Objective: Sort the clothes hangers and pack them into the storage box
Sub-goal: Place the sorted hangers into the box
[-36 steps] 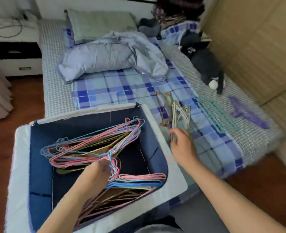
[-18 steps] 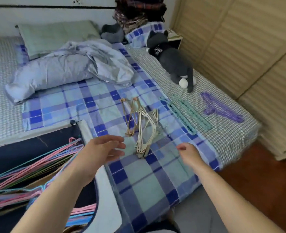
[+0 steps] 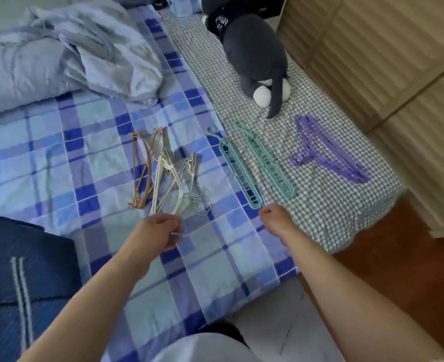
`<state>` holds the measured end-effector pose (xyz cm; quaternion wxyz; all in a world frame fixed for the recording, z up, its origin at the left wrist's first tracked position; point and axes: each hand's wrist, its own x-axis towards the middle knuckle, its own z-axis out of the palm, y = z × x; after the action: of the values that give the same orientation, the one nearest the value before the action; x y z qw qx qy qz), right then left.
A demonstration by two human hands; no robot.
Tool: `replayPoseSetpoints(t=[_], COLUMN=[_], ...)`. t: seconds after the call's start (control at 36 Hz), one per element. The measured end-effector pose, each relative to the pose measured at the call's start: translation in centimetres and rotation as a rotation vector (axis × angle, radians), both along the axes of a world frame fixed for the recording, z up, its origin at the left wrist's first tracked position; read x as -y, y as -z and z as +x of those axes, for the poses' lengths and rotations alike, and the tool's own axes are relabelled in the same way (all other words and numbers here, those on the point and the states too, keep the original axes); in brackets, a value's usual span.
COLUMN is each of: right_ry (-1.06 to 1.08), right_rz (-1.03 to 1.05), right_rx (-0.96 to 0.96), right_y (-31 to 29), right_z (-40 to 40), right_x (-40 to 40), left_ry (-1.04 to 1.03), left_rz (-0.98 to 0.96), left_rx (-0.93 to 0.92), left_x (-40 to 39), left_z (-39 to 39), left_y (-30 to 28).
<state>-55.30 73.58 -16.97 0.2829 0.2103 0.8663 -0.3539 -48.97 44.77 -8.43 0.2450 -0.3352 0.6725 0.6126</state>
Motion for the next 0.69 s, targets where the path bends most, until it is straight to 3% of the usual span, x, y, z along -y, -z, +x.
replayPoseSetpoints(t=[0.19, 0.44, 0.56, 0.69], right_ry=[0.037, 0.041, -0.026, -0.182], right_rz=[0.049, 0.176, 0.226, 0.237], right_rx=[0.010, 0.128, 0.150, 0.101], right_y=[-1.8, -0.8, 2.0, 8.0], right_z=[1.3, 4.1, -0.5, -12.8], right_x=[-5.3, -16.4, -21.3, -26.2], left_ry=[0.198, 0.196, 0.227, 0.127], left_rz=[0.081, 0.141, 0.151, 0.083], left_rx=[0.059, 0.105, 0.098, 0.154], left_x=[-4.6, -12.1, -17.6, -24.4], left_z=[-2.1, -5.9, -9.3, -14.1], left_y=[3.6, 6.3, 7.4, 11.4])
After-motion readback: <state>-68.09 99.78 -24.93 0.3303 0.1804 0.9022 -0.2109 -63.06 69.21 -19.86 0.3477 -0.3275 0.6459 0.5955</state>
